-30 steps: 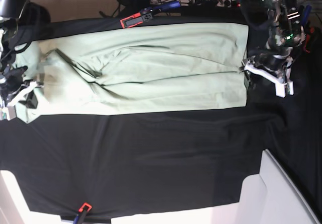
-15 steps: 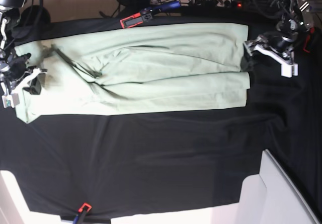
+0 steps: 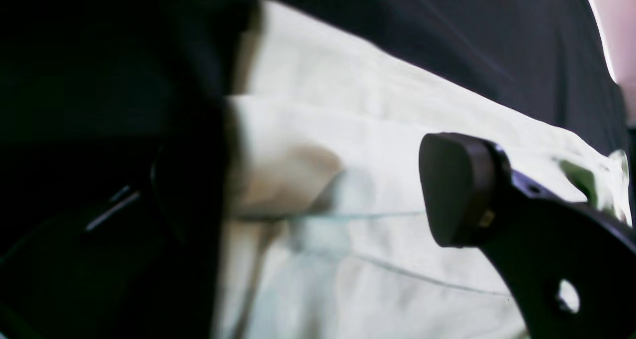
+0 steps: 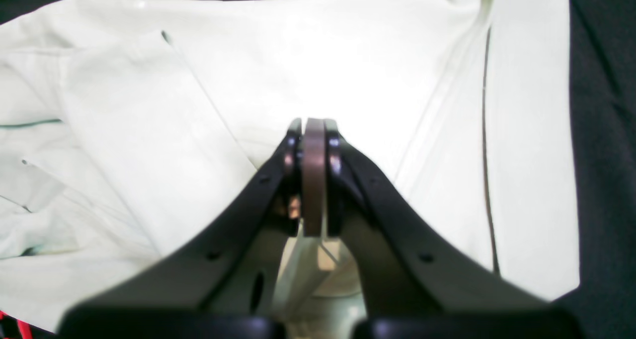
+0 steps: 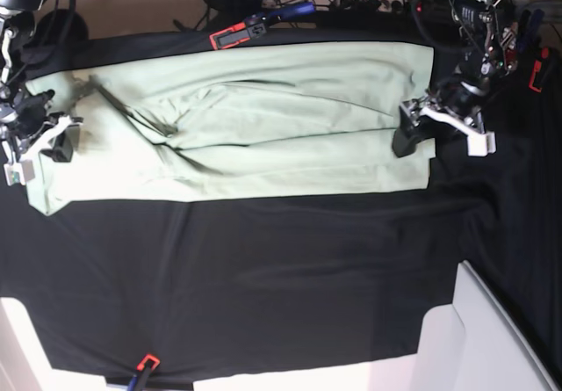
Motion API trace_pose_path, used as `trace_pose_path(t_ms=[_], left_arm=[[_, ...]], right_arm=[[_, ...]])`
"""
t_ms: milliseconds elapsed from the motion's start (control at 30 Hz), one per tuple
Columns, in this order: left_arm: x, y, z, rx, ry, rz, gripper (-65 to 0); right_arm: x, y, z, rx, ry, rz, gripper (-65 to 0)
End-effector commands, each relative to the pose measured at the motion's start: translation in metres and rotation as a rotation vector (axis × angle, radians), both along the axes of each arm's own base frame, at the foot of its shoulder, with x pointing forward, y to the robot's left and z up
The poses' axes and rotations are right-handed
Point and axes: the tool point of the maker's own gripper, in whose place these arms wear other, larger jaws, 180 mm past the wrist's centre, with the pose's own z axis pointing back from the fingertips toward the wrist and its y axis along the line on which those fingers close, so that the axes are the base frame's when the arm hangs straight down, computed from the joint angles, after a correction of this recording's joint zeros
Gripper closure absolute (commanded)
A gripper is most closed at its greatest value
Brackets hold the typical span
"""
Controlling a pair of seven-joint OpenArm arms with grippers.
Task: Fold the T-shirt properly
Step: 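Release the edges and reposition both grippers at the shirt's ends, then grasp the shirt end with the left gripper and fold it toward the right gripper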
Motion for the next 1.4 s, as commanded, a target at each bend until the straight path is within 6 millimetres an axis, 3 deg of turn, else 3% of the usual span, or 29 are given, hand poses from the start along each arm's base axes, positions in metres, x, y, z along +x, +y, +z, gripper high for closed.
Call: trace_pose_path(t_ms=[0, 100, 233, 267, 433, 500, 633, 733, 800, 933, 1000, 1100, 1367], left_arm=[[-0.015, -0.018, -0.017, 0.001, 0.09, -0.071, -65.0], [-0.017, -0.043, -0.021, -0.026, 0.099, -0.122, -65.0], [-0.019, -0.048, -0.023, -0.036, 0.102, -0.122, -65.0], [-0.019, -0.047, -0.023, -0.035, 0.103, -0.119, -62.3], [-0.02, -0.043, -0.023, -0.028, 0.105, -0.118, -18.3], [-0.02, -0.038, -0.022, -0.017, 0.105, -0.12, -9.2], [-0.018, -0.036, -0.018, -0.01, 0.096, -0.121, -7.7], [-0.009, -0.033, -0.005, 0.018, 0.057, -0.138, 0.0], [-0.006, -0.026, 0.003, 0.054, 0.046, -0.122, 0.0], [0.008, -0.006, 0.034, 0.154, -0.003, -0.055, 0.0], [0.016, -0.005, 0.05, 0.182, -0.04, -0.045, 0.0], [0.018, -0.012, 0.065, 0.202, -0.056, -0.08, 0.0], [0.018, -0.045, 0.079, 0.181, -0.029, -0.158, 0.0]], right_arm=[[0.012, -0.006, 0.015, -0.012, -0.057, 0.003, 0.0], [0.012, -0.006, 0.015, -0.012, -0.056, 0.003, 0.0], [0.011, -0.006, 0.014, -0.011, -0.055, 0.003, 0.0], [0.011, -0.006, 0.014, -0.01, -0.053, 0.002, 0.0], [0.011, -0.006, 0.013, -0.01, -0.052, 0.002, 0.0], [0.011, -0.006, 0.013, -0.01, -0.052, 0.002, 0.0], [0.011, -0.006, 0.013, -0.01, -0.052, 0.002, 0.0], [0.011, -0.006, 0.013, -0.01, -0.052, 0.002, 0.0], [0.011, -0.006, 0.013, -0.011, -0.051, 0.002, 0.0], [0.01, -0.006, 0.013, -0.01, -0.05, 0.002, 0.0], [0.01, -0.006, 0.013, -0.01, -0.05, 0.002, 0.0], [0.01, -0.006, 0.013, -0.01, -0.05, 0.002, 0.0], [0.01, -0.006, 0.013, -0.01, -0.05, 0.002, 0.0]])
